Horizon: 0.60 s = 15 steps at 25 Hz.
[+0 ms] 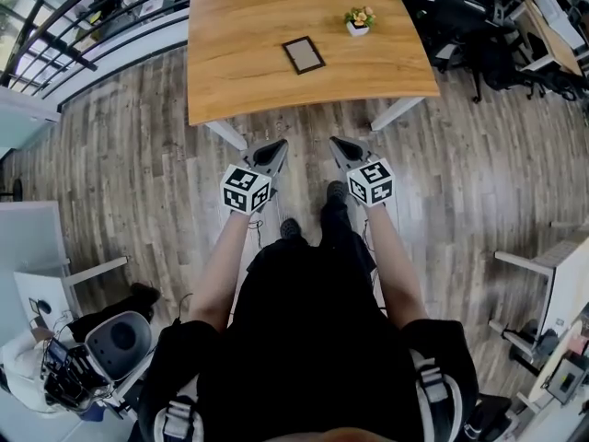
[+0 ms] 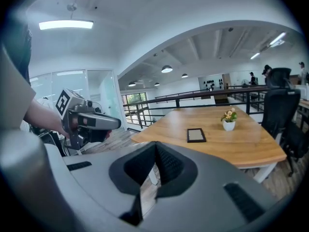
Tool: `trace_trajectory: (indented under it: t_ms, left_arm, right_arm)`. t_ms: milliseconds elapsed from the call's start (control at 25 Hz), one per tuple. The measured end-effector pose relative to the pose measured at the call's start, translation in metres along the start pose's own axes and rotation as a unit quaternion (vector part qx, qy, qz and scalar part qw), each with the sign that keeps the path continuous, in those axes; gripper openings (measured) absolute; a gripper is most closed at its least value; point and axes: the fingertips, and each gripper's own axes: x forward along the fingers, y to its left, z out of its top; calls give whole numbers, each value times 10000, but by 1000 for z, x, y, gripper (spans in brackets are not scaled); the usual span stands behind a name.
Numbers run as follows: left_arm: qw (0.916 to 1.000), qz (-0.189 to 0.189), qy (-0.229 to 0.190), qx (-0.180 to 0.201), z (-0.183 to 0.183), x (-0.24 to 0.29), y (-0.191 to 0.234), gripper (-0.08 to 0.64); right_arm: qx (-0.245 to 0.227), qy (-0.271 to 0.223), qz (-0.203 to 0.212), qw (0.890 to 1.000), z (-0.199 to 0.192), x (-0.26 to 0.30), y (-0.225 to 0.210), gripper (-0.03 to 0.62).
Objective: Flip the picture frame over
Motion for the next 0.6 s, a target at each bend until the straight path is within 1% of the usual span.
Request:
trace_trajectory:
  t_ms: [440, 600]
  left_arm:
    - [9998, 190, 12, -77, 13, 47, 15, 20]
    - [9993, 342, -9, -133, 19, 64, 29, 20]
  right_arm:
    - [-107, 111, 243, 9996, 19, 23, -54, 8]
    - [-165, 141, 402, 9990, 28, 37, -70, 8]
